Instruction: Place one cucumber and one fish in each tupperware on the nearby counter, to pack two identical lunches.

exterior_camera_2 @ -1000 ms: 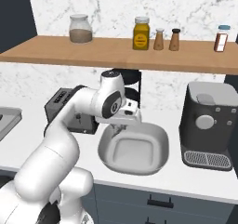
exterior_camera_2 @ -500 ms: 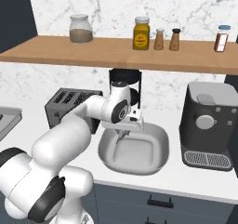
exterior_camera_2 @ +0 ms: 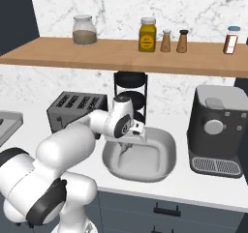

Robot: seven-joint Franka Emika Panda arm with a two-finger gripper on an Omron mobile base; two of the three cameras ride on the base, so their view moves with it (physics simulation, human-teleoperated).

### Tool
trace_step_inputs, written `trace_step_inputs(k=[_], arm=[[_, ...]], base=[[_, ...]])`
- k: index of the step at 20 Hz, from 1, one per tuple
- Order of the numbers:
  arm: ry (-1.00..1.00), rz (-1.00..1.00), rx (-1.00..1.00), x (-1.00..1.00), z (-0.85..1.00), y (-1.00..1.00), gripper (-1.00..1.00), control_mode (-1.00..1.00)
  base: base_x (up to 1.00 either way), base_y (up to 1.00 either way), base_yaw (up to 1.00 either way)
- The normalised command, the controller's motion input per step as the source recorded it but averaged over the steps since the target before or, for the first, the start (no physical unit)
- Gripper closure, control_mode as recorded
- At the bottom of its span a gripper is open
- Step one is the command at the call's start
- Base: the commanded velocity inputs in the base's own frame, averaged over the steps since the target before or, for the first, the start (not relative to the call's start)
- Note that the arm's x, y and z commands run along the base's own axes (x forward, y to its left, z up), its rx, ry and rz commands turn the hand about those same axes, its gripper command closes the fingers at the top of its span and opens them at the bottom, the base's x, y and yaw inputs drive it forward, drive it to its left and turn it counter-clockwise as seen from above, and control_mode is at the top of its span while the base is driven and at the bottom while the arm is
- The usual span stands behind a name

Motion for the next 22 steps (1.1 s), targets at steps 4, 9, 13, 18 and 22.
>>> trace_step_inputs(k=[4,9,13,18,22], arm=[[0.03,0.04,0.02,0.09,-0.3,0.03,1.0,-1.0],[0.04,0.02,0.0,0.0,-0.31,0.06,-1.0,-1.0],[0.0,0.0,0.0,0.01,-0.03,0.0,-1.0,-1.0],[0.0,0.0,0.0,0.01,0.0,0.0,-1.0,-1.0],[0.0,-0.03,-0.03,0.0,0.21,0.02,-1.0,-1.0]], base=[[0.0,0.0,0.0],[0.0,0.0,0.0],[0.0,0.0,0.0],[0.0,0.0,0.0],[0.0,0.0,0.0]])
